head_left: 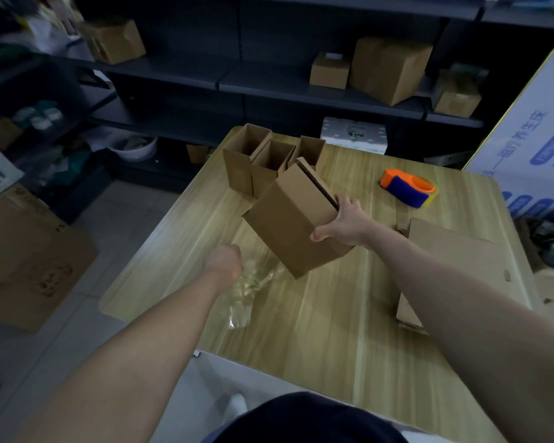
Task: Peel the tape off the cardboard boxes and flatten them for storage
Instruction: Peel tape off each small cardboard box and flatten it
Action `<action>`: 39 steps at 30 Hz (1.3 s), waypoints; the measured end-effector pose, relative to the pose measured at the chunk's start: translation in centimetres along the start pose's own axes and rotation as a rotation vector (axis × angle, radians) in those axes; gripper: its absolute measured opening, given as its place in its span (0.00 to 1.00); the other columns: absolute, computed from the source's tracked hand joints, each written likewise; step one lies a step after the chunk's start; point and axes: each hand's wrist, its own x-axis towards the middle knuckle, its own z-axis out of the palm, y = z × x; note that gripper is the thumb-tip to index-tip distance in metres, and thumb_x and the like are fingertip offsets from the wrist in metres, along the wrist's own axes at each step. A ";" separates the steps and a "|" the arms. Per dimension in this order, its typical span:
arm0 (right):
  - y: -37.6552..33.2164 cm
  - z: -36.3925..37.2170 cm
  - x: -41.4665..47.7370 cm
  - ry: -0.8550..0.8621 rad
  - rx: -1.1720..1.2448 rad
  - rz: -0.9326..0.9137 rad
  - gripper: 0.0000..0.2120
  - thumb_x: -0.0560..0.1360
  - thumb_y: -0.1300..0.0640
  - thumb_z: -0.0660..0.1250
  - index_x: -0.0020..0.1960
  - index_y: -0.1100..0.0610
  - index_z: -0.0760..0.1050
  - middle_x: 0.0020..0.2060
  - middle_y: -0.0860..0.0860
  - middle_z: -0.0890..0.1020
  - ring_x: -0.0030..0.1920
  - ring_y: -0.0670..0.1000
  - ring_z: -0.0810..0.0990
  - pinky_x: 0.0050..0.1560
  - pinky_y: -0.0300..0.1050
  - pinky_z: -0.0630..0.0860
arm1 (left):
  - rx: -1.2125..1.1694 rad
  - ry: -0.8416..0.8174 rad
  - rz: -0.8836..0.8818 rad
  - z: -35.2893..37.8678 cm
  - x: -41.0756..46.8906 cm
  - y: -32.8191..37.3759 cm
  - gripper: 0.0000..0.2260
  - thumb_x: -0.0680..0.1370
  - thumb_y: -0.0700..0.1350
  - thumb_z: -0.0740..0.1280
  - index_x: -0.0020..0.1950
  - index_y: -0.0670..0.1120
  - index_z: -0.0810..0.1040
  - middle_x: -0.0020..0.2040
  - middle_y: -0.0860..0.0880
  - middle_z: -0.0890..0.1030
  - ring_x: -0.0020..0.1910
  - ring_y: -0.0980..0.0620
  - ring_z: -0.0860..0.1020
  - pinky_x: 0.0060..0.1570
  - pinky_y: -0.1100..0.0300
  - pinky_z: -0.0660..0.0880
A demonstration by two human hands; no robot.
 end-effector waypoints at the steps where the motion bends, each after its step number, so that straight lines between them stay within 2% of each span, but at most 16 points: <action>1: -0.1 0.1 -0.1 0.001 0.000 0.000 0.50 0.60 0.47 0.78 0.74 0.52 0.55 0.65 0.55 0.63 0.65 0.59 0.66 0.61 0.61 0.73 | 0.001 0.014 0.004 -0.1 -0.1 -0.1 0.06 0.76 0.37 0.62 0.52 0.42 0.76 0.51 0.44 0.78 0.49 0.45 0.77 0.39 0.58 0.70; 3: -0.5 0.1 -0.2 0.003 -0.001 -0.003 0.50 0.60 0.47 0.78 0.74 0.52 0.55 0.64 0.55 0.64 0.65 0.59 0.66 0.61 0.61 0.73 | -0.037 0.020 0.011 -0.1 -0.1 -0.6 0.04 0.75 0.35 0.63 0.45 0.43 0.73 0.48 0.45 0.78 0.45 0.46 0.76 0.37 0.58 0.69; 7: -1.0 -0.1 -0.3 0.044 0.002 -0.008 0.49 0.60 0.48 0.78 0.74 0.52 0.55 0.64 0.55 0.64 0.64 0.59 0.66 0.61 0.62 0.73 | -0.263 -0.004 -0.001 -0.2 0.6 -0.8 0.11 0.73 0.35 0.70 0.35 0.42 0.69 0.42 0.44 0.76 0.39 0.49 0.76 0.32 0.60 0.68; 9: -1.2 -0.3 -0.4 0.075 0.008 -0.004 0.50 0.60 0.48 0.78 0.74 0.52 0.54 0.64 0.55 0.63 0.65 0.60 0.66 0.61 0.62 0.73 | -0.332 -0.023 0.018 -1.2 0.8 -0.5 0.09 0.72 0.40 0.73 0.37 0.42 0.74 0.42 0.47 0.75 0.37 0.52 0.74 0.33 0.61 0.68; 11: -1.3 -0.5 -0.5 0.107 0.005 -0.001 0.52 0.61 0.48 0.78 0.75 0.53 0.52 0.65 0.55 0.63 0.65 0.59 0.66 0.61 0.61 0.73 | -0.356 -0.049 0.047 -2.1 1.5 -0.5 0.07 0.72 0.44 0.74 0.45 0.41 0.80 0.45 0.48 0.78 0.42 0.51 0.76 0.40 0.61 0.71; 13: -1.4 -0.7 -0.7 0.137 -0.035 -0.001 0.52 0.62 0.48 0.78 0.76 0.53 0.51 0.66 0.56 0.63 0.66 0.59 0.65 0.62 0.59 0.72 | -0.276 -0.046 0.029 -2.8 1.8 -0.4 0.09 0.74 0.45 0.72 0.50 0.41 0.81 0.49 0.46 0.80 0.46 0.48 0.78 0.44 0.59 0.73; 16: -1.7 -1.1 -1.2 0.173 -0.147 -0.013 0.51 0.62 0.48 0.77 0.75 0.52 0.50 0.66 0.55 0.62 0.66 0.59 0.62 0.59 0.56 0.71 | -0.253 0.137 0.007 -4.3 1.7 0.6 0.09 0.79 0.44 0.64 0.49 0.41 0.81 0.47 0.44 0.82 0.41 0.47 0.78 0.40 0.56 0.74; 18: -1.9 -1.3 -1.5 0.190 -0.256 -0.027 0.52 0.62 0.47 0.77 0.76 0.51 0.49 0.67 0.55 0.61 0.67 0.59 0.61 0.58 0.55 0.72 | -0.461 0.321 0.034 -6.6 1.3 2.3 0.11 0.80 0.47 0.61 0.50 0.43 0.80 0.46 0.45 0.81 0.42 0.48 0.78 0.39 0.57 0.73; 20: -2.1 -1.4 -1.7 0.198 -0.368 -0.045 0.53 0.62 0.47 0.77 0.76 0.50 0.48 0.68 0.55 0.61 0.67 0.60 0.61 0.60 0.57 0.73 | -0.677 0.386 0.118 -9.4 1.1 4.4 0.12 0.80 0.52 0.61 0.54 0.45 0.76 0.48 0.49 0.78 0.44 0.52 0.77 0.39 0.63 0.71; 23: -2.6 -1.2 -1.9 0.180 -0.469 -0.074 0.53 0.62 0.46 0.78 0.76 0.49 0.48 0.70 0.55 0.61 0.69 0.60 0.61 0.62 0.58 0.72 | -0.823 0.174 0.225 -12.5 0.9 7.3 0.16 0.76 0.56 0.67 0.57 0.47 0.74 0.50 0.52 0.77 0.48 0.53 0.76 0.47 0.60 0.73; 26: -2.6 -0.8 -2.0 0.145 -0.516 -0.060 0.54 0.62 0.45 0.78 0.77 0.49 0.48 0.71 0.55 0.60 0.71 0.59 0.60 0.65 0.59 0.70 | -0.860 -0.067 0.166 -12.1 1.3 8.4 0.16 0.73 0.49 0.71 0.58 0.47 0.73 0.53 0.50 0.77 0.52 0.49 0.76 0.54 0.53 0.74; 30: 0.0 0.2 -2.2 -0.002 -0.442 -0.001 0.50 0.65 0.40 0.75 0.77 0.48 0.49 0.71 0.55 0.62 0.71 0.59 0.61 0.67 0.58 0.68 | -0.892 -0.173 0.068 -8.8 1.0 9.0 0.24 0.72 0.42 0.71 0.67 0.44 0.70 0.61 0.44 0.76 0.58 0.45 0.76 0.59 0.48 0.75; 32: 1.6 0.4 -2.6 -0.086 -0.327 0.048 0.46 0.68 0.37 0.70 0.77 0.49 0.50 0.72 0.55 0.62 0.71 0.59 0.63 0.69 0.57 0.66 | -0.903 -0.202 0.063 -7.4 0.5 9.3 0.24 0.72 0.39 0.69 0.67 0.44 0.70 0.63 0.44 0.75 0.58 0.46 0.75 0.60 0.51 0.74; 34: 2.7 0.0 -3.0 -0.110 -0.182 0.065 0.42 0.72 0.34 0.65 0.77 0.51 0.53 0.71 0.55 0.65 0.70 0.58 0.66 0.69 0.55 0.66 | -0.931 -0.197 0.062 -6.6 0.3 9.5 0.24 0.73 0.37 0.68 0.69 0.44 0.69 0.64 0.45 0.74 0.57 0.48 0.73 0.54 0.57 0.72; 37: 3.4 -0.6 -3.3 -0.100 -0.096 0.073 0.34 0.75 0.38 0.63 0.75 0.52 0.60 0.69 0.54 0.70 0.67 0.56 0.70 0.66 0.51 0.68 | -0.955 -0.189 0.040 -6.4 0.3 10.0 0.28 0.72 0.34 0.65 0.71 0.46 0.67 0.66 0.45 0.72 0.61 0.47 0.71 0.56 0.58 0.71; 39: 3.4 -0.8 -3.2 -0.069 -0.153 0.057 0.26 0.78 0.43 0.62 0.72 0.53 0.65 0.62 0.54 0.75 0.59 0.54 0.75 0.58 0.47 0.72 | -0.941 -0.182 0.028 -6.5 0.1 10.6 0.27 0.72 0.33 0.65 0.71 0.46 0.67 0.66 0.45 0.72 0.60 0.47 0.71 0.55 0.57 0.70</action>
